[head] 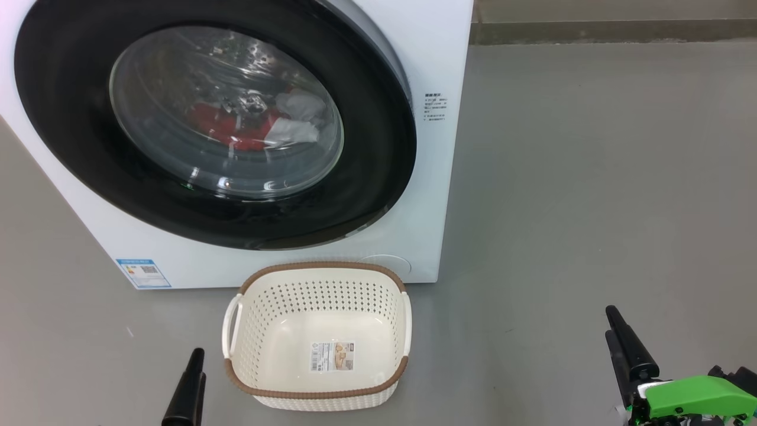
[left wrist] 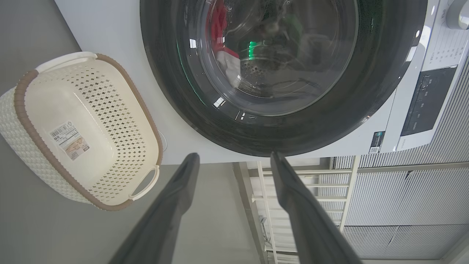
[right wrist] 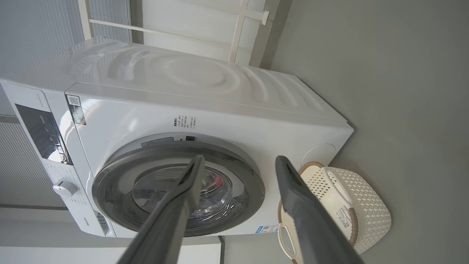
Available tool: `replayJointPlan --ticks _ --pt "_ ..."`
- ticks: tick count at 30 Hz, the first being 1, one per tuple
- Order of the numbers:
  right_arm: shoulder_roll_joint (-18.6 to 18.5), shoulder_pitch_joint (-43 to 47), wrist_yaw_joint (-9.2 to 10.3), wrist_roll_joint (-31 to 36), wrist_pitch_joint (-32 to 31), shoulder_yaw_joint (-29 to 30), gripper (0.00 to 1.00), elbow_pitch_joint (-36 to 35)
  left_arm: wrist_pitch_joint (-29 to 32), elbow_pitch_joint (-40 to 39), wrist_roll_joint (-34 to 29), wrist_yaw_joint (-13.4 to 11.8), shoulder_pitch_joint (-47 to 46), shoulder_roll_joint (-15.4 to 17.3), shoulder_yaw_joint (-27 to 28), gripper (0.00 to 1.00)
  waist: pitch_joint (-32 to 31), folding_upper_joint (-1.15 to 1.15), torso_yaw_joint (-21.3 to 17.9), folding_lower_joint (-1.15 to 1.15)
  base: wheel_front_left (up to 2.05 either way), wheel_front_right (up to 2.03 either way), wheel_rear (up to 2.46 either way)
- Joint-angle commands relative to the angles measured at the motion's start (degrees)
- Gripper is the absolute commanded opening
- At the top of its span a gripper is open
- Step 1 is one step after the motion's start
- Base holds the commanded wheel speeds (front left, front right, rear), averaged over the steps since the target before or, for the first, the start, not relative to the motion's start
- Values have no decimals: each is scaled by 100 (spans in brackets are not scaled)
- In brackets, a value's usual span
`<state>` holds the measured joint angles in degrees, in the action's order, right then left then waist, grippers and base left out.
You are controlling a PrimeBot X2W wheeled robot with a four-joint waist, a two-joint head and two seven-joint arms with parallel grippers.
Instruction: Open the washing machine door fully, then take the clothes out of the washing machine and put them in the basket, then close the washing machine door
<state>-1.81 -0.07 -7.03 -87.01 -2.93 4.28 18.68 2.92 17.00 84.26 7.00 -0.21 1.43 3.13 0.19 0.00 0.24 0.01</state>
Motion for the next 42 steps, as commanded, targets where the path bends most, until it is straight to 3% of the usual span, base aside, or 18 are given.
replayJointPlan --ticks 1,27,42 --pt "-93 -87 -9 166 69 -54 100 -169 -57 -204 -183 9 -78 100 26 100 1 0 2 -1 0 0 0" --pt "-264 6 -18 2164 503 -433 100 -277 -494 -597 -2672 -15 79 115 -30 100 12 0 37 -1 0 0 0" --pt "-322 67 -23 3113 736 -577 100 -352 -729 -752 -3744 -114 152 180 -124 100 14 0 26 -1 0 0 0"
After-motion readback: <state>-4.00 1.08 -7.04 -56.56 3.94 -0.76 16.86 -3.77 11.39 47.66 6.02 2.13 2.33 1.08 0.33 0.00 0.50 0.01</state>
